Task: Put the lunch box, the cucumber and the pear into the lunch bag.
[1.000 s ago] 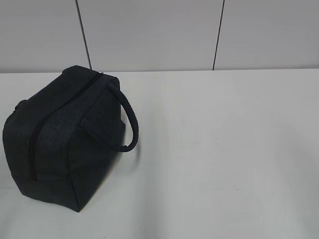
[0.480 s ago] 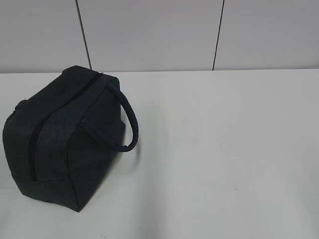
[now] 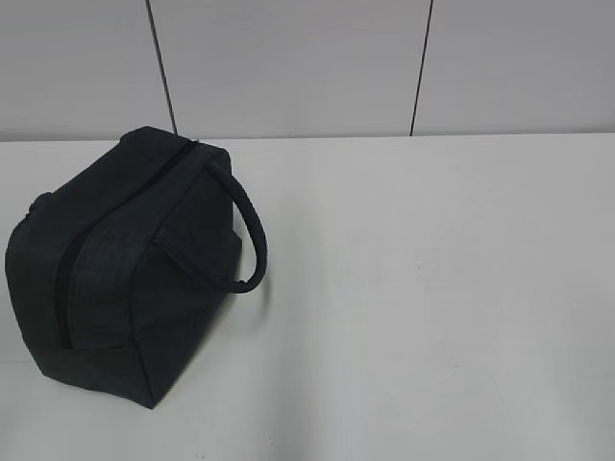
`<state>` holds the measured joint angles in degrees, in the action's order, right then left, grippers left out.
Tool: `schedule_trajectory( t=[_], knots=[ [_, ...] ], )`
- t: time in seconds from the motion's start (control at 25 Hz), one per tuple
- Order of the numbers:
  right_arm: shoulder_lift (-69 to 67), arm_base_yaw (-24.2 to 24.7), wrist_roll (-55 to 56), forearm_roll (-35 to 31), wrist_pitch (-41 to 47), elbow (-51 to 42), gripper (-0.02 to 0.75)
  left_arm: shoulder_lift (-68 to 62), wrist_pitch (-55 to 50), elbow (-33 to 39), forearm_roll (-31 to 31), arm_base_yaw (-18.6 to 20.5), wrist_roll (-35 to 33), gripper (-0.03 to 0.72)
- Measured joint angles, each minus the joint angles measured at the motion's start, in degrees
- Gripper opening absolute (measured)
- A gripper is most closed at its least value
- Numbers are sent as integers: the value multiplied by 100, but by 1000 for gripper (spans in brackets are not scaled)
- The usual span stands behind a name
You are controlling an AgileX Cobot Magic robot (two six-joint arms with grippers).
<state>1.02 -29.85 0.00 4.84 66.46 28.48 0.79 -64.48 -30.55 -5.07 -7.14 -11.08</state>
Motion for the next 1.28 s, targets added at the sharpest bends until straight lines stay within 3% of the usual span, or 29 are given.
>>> schedule_trajectory(
  t=[0.8,0.88,1.08,1.28],
  knots=[
    [0,0,52,56,-21,0,428,0,0,0,0,0,0,288],
    [0,204,52,68,-21,-9,428,0,0,0,0,0,0,288],
    [0,1369,52,68,-21,-9,428,0,0,0,0,0,0,288],
    [0,1800,52,77,-21,-9,428,0,0,0,10,44,0,288]
  ],
)
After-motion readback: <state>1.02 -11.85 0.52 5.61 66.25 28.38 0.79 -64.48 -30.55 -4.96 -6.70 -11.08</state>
